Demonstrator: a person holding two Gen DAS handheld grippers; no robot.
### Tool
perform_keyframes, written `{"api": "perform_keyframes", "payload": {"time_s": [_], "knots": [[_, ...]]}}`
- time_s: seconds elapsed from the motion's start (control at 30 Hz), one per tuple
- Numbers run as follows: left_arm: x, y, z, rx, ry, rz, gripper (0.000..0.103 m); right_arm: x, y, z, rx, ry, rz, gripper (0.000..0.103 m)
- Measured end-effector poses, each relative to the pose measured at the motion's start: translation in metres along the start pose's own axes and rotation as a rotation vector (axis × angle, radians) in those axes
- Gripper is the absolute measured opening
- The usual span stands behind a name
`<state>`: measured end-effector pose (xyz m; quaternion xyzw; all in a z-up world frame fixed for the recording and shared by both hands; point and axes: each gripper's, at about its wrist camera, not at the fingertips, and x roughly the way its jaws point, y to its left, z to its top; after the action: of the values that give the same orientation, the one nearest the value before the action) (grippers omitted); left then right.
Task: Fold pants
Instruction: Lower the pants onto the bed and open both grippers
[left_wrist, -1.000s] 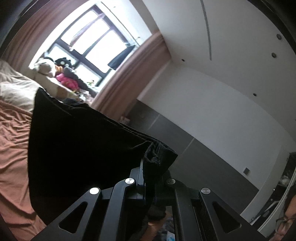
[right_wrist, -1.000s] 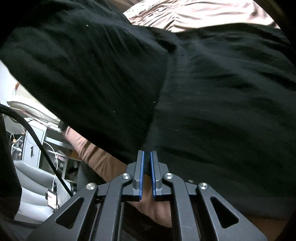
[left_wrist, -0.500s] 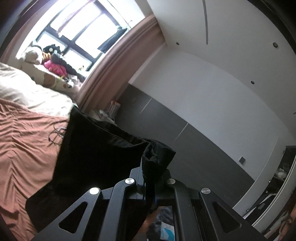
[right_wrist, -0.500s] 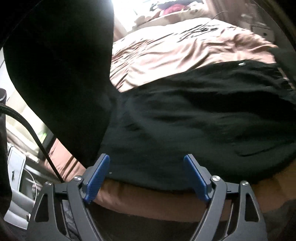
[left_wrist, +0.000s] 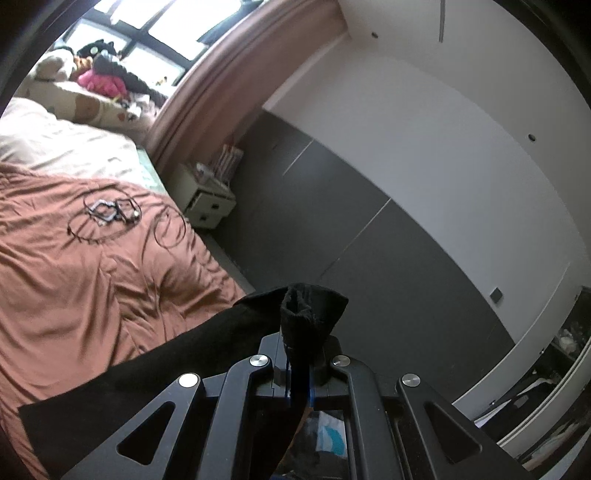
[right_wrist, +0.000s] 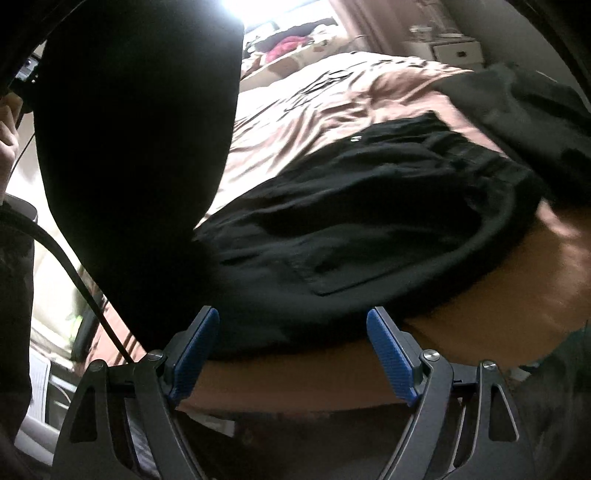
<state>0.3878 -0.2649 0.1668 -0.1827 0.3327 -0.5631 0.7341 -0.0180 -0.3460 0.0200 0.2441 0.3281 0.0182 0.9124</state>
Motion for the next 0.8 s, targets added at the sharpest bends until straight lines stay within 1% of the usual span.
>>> {"api": "perform_keyframes", "payload": {"time_s": [0.17,0.3,0.4,0.47,0.6,0.67,0.77,0.8], "knots": [[0.041,0.019,-0.011,-0.048,0.052,0.011,0.005,-0.015,-0.02,-0.005,0.054,-0.02,-0.014,0.081],[0.065,0.032,-0.027,-0.09,0.082,0.025,0.005,-0.025,-0.034,-0.012,0.097,-0.03,-0.022,0.081],[0.082,0.049,-0.046,-0.136,0.111,0.037,0.005,-0.032,-0.04,-0.016,0.115,-0.038,-0.028,0.081],[0.091,0.061,-0.064,-0.175,0.14,0.039,0.005,-0.035,-0.044,-0.019,0.126,-0.04,-0.031,0.081],[0.098,0.081,-0.098,-0.233,0.171,0.015,0.006,-0.04,-0.051,-0.024,0.15,-0.035,-0.034,0.081],[0.097,0.086,-0.109,-0.249,0.175,0.018,0.006,-0.041,-0.053,-0.023,0.152,-0.035,-0.039,0.081],[0.093,0.095,-0.128,-0.272,0.192,0.044,0.006,-0.045,-0.053,-0.02,0.153,-0.041,-0.041,0.081],[0.092,0.099,-0.134,-0.285,0.192,0.037,0.006,-0.045,-0.053,-0.019,0.154,-0.042,-0.041,0.081]]}}
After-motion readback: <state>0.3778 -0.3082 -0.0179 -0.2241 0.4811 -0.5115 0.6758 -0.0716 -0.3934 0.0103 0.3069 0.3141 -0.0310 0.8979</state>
